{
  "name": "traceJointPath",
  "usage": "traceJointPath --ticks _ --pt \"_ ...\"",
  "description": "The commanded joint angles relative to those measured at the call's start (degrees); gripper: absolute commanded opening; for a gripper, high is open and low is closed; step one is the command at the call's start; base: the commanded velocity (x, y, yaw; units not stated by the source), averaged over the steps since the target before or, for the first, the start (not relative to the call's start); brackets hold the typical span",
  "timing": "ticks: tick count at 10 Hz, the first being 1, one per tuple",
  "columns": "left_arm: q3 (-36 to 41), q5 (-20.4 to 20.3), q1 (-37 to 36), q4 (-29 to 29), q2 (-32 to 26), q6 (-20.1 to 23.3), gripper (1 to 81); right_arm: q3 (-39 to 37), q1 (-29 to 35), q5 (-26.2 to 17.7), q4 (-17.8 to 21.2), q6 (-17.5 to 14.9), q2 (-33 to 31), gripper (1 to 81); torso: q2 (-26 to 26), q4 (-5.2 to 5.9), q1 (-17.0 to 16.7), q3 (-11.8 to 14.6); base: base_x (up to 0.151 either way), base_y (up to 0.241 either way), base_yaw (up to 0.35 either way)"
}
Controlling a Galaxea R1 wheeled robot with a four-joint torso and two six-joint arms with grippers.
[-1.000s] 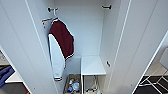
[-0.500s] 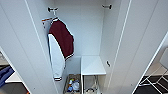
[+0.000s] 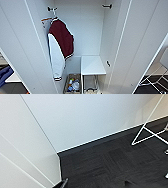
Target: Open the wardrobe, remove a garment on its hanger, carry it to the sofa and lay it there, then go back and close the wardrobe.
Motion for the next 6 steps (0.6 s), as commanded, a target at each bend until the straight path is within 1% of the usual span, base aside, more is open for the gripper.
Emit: traceJointPath --ticks 1,2,3,4,5,6 --pt "-0.3 4.0 -13.8 0.9 -5.9 -10.3 81.1 1.5 13.2 -3.3 0.4 11.3 -6.7 81.1 0.0 0.00 0.0 0.0 0.000 0.000 0.000" --pt "2.1 5.0 -17.6 0.9 -5.7 -12.1 81.1 3.8 14.7 -3.3 0.4 14.1 -6.7 81.1 0.0 0.00 0.0 0.0 0.000 0.000 0.000" --pt "6.3 8.2 -21.6 0.9 -4.9 -12.9 81.1 6.6 15.9 -3.1 0.5 18.4 -6.3 81.1 0.0 0.00 0.0 0.0 0.000 0.000 0.000" --pt "8.8 9.7 -25.1 0.7 -4.1 -14.3 81.1 9.0 17.2 -3.0 0.5 21.0 -6.0 81.1 0.0 0.00 0.0 0.0 0.000 0.000 0.000" --pt "10.7 10.3 -27.8 0.7 -2.9 -16.6 81.1 11.5 18.3 -2.9 0.6 22.8 -5.6 81.1 0.1 0.00 0.0 0.0 0.000 0.000 0.000" --pt "12.2 12.6 -30.4 0.6 0.3 -17.7 81.1 14.9 19.3 -2.9 0.6 25.6 -4.2 81.1 0.1 0.00 0.0 0.0 0.000 0.000 0.000"
